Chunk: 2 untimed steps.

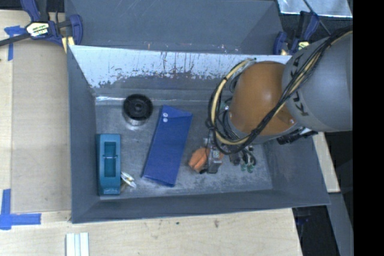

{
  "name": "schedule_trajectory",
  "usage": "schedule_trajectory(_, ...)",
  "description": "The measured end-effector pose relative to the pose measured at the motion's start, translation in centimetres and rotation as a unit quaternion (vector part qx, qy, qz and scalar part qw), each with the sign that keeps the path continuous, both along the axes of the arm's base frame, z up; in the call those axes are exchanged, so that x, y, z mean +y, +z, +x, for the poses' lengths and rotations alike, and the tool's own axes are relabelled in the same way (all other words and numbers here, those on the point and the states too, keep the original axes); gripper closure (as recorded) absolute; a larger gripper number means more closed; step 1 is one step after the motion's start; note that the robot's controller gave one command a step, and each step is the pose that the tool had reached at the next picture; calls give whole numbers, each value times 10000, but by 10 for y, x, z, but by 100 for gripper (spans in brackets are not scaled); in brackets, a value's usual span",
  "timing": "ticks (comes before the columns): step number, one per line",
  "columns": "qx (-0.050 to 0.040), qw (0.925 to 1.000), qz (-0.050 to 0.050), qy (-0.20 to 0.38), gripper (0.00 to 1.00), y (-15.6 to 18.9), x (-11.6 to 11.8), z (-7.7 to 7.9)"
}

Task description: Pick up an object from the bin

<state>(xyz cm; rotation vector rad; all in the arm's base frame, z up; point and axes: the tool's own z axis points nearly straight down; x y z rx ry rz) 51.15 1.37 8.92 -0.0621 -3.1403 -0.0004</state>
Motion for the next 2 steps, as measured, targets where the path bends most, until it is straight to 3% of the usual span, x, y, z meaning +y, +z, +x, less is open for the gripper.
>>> schedule_trajectory(2, 12, 10000, 0, -1, 100, 29, 0, 0)
